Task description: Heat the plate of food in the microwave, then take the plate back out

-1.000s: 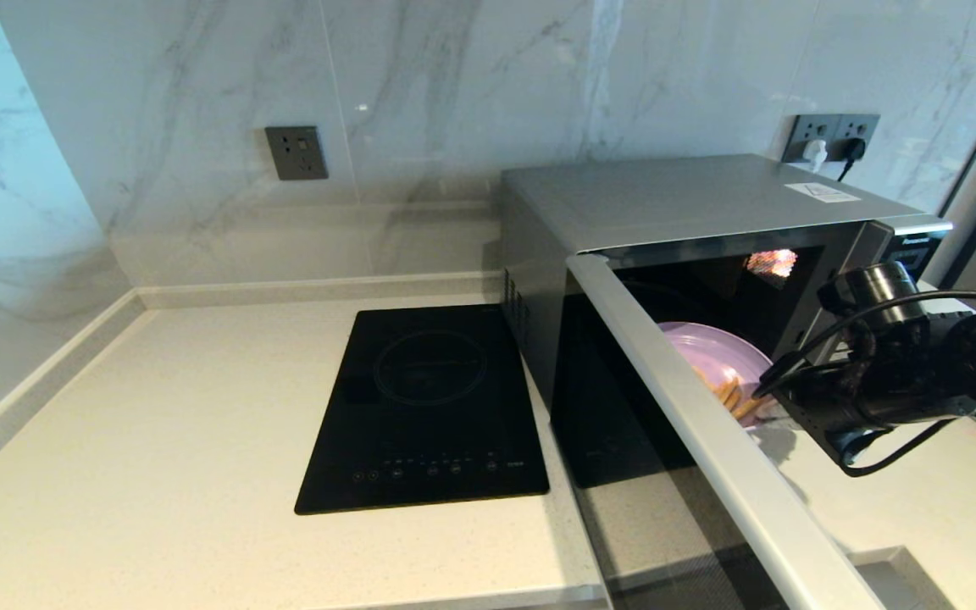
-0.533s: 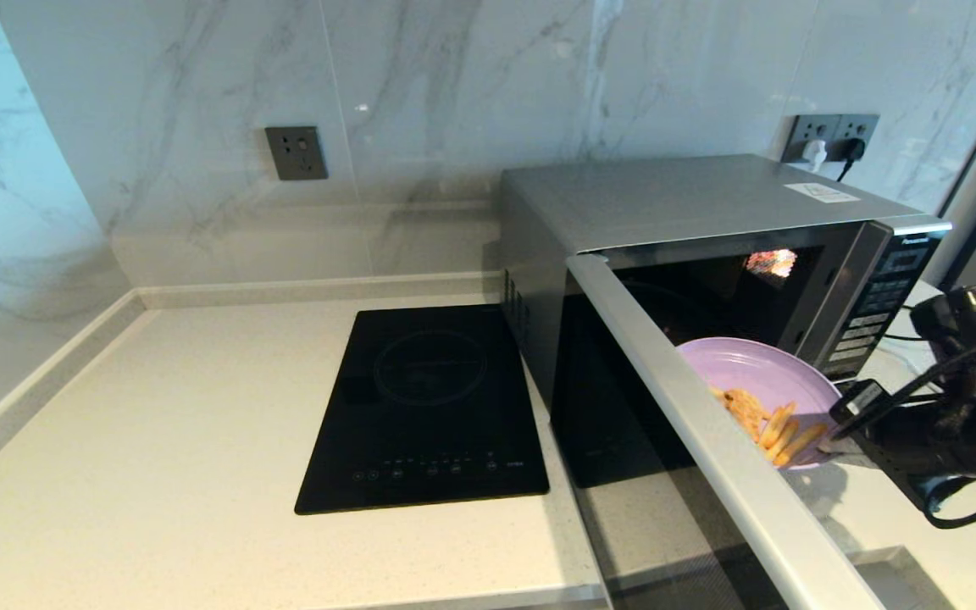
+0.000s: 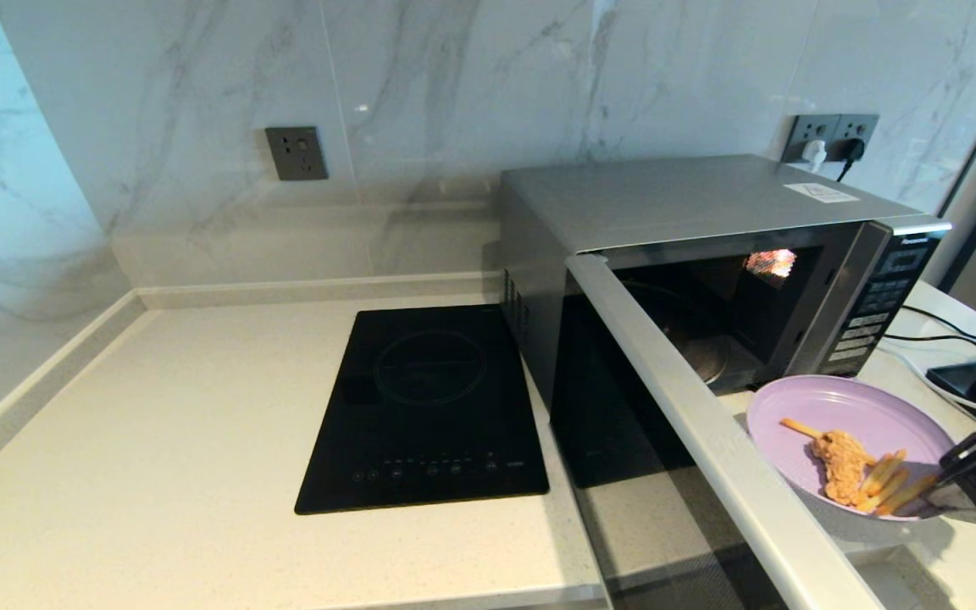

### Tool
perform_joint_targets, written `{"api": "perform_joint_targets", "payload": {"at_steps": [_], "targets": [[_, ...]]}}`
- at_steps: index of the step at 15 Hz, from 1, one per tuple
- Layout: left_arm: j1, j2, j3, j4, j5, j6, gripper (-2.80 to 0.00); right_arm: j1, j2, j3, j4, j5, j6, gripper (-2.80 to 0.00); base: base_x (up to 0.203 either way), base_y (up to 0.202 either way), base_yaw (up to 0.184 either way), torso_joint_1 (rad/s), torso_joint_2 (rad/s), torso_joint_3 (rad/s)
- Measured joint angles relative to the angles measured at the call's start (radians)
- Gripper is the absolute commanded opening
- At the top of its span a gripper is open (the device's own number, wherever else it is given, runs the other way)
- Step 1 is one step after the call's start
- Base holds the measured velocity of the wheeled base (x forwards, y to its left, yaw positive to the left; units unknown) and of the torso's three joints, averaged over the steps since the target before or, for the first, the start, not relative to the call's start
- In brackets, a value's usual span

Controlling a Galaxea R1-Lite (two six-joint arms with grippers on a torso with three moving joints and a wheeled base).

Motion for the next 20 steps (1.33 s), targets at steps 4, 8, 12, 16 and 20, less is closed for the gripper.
{"api": "perform_joint_targets", "payload": {"at_steps": [4, 8, 12, 16, 20], "targets": [[0.000, 0.000, 0.000, 0.000, 0.000, 0.000, -2.80, -0.220, 0.006, 0.019, -0.020, 0.051, -0.083, -2.80, 0.000, 0.000, 0.000, 0.000, 0.00, 0.000], [0.000, 0.000, 0.000, 0.000, 0.000, 0.000, -2.80, -0.444, 0.062, -0.010, -0.039, 0.180, -0.170, -2.80, 0.000, 0.000, 0.000, 0.000, 0.00, 0.000], [0.000, 0.000, 0.000, 0.000, 0.000, 0.000, -2.80, -0.565, 0.150, -0.056, -0.041, 0.258, -0.213, -2.80, 0.000, 0.000, 0.000, 0.000, 0.00, 0.000], [0.000, 0.000, 0.000, 0.000, 0.000, 0.000, -2.80, -0.644, 0.260, -0.102, -0.043, 0.263, -0.237, -2.80, 0.000, 0.000, 0.000, 0.000, 0.00, 0.000], [0.000, 0.000, 0.000, 0.000, 0.000, 0.000, -2.80, -0.708, 0.375, -0.110, -0.145, 0.253, -0.258, -2.80, 0.000, 0.000, 0.000, 0.000, 0.00, 0.000]]}}
